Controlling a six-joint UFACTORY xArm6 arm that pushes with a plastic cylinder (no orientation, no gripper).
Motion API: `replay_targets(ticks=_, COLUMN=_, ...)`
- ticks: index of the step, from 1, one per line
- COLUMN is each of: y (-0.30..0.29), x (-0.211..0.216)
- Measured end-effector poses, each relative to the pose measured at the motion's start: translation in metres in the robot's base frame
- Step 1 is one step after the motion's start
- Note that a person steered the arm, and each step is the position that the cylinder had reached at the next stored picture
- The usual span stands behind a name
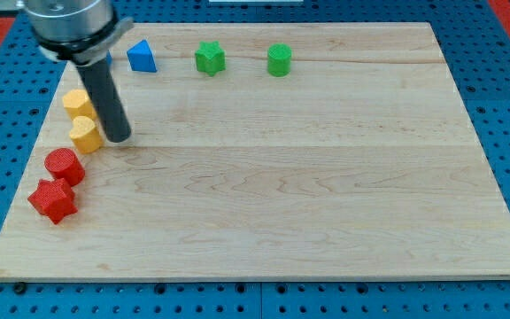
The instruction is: Move green star top right to green circle
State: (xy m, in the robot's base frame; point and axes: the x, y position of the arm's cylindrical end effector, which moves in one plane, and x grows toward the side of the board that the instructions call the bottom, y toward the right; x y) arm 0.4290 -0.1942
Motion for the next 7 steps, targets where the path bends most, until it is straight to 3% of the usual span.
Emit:
replay_targets(ticks=2, y=-0.026, x=0.000)
replay_targets(ticks=3, y=0.011, x=-0.001)
replay_targets(ticks=4, y=0.051, x=-0.039)
replay_targets(ticks=7, y=0.035, x=-0.077)
